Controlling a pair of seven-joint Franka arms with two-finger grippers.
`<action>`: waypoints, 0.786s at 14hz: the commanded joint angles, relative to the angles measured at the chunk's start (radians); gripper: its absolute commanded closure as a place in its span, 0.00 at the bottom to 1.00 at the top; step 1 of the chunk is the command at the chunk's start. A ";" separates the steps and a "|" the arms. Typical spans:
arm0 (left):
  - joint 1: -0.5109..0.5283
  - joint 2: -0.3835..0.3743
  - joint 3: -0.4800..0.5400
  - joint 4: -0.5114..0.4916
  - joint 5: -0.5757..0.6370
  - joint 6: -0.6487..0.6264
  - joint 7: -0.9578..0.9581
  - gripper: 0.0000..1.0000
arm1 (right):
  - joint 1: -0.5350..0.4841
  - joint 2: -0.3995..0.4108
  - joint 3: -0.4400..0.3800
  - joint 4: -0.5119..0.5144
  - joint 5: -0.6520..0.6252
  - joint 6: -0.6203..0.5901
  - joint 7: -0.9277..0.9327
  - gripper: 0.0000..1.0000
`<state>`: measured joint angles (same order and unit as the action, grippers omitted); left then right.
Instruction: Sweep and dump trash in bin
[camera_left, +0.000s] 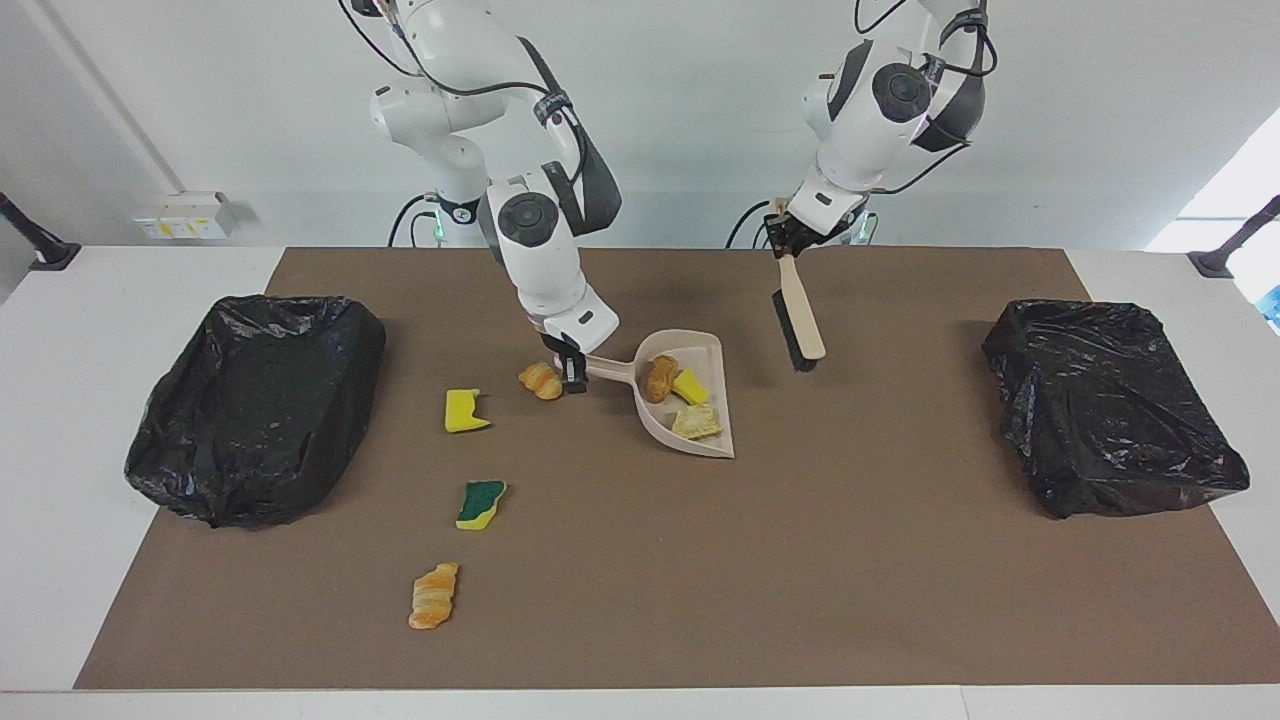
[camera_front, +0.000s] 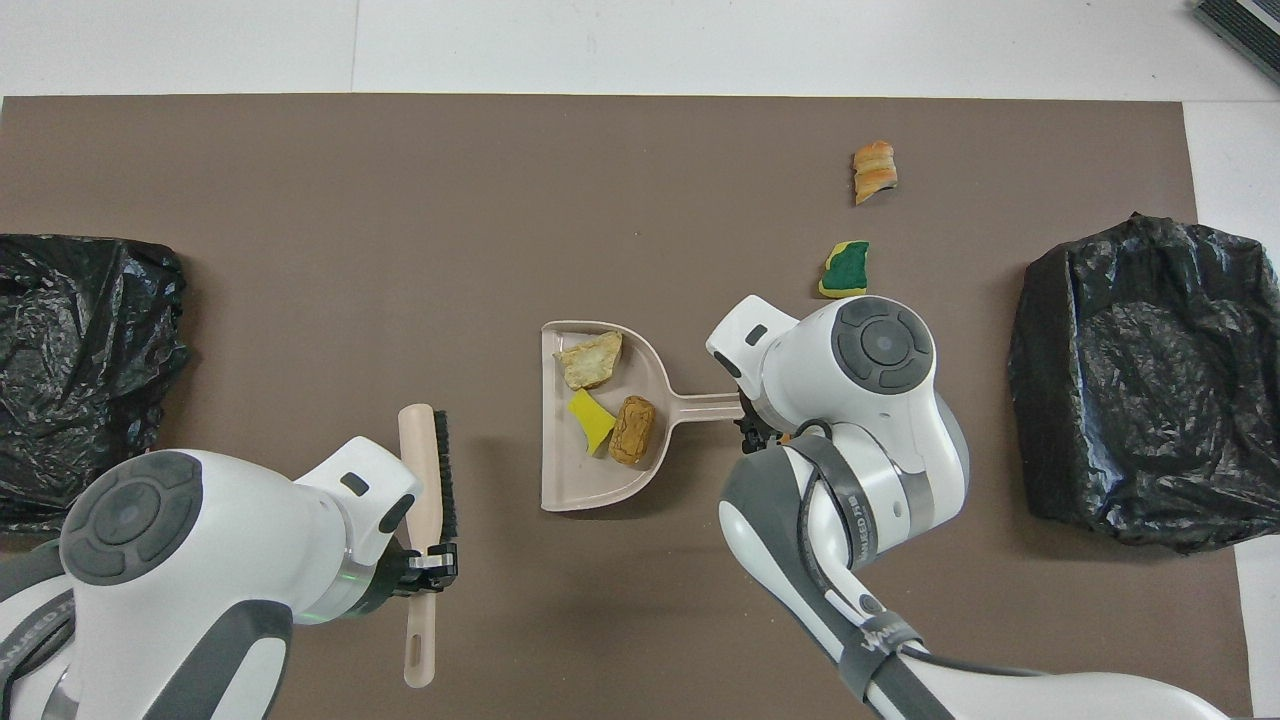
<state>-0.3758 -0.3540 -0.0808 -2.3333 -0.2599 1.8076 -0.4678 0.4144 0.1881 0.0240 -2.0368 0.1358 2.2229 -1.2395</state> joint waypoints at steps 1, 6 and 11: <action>-0.003 -0.030 0.004 -0.026 0.014 0.016 -0.009 1.00 | 0.001 -0.036 0.002 -0.039 -0.016 0.006 0.018 0.73; -0.002 -0.031 0.004 -0.026 0.014 0.016 -0.009 1.00 | 0.001 -0.036 0.002 -0.040 -0.056 0.006 0.017 0.65; -0.002 -0.030 0.004 -0.026 0.014 0.016 -0.008 1.00 | 0.001 -0.035 0.004 -0.034 -0.079 0.006 0.018 0.63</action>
<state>-0.3755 -0.3540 -0.0792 -2.3341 -0.2598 1.8081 -0.4678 0.4165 0.1811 0.0242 -2.0491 0.0834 2.2230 -1.2394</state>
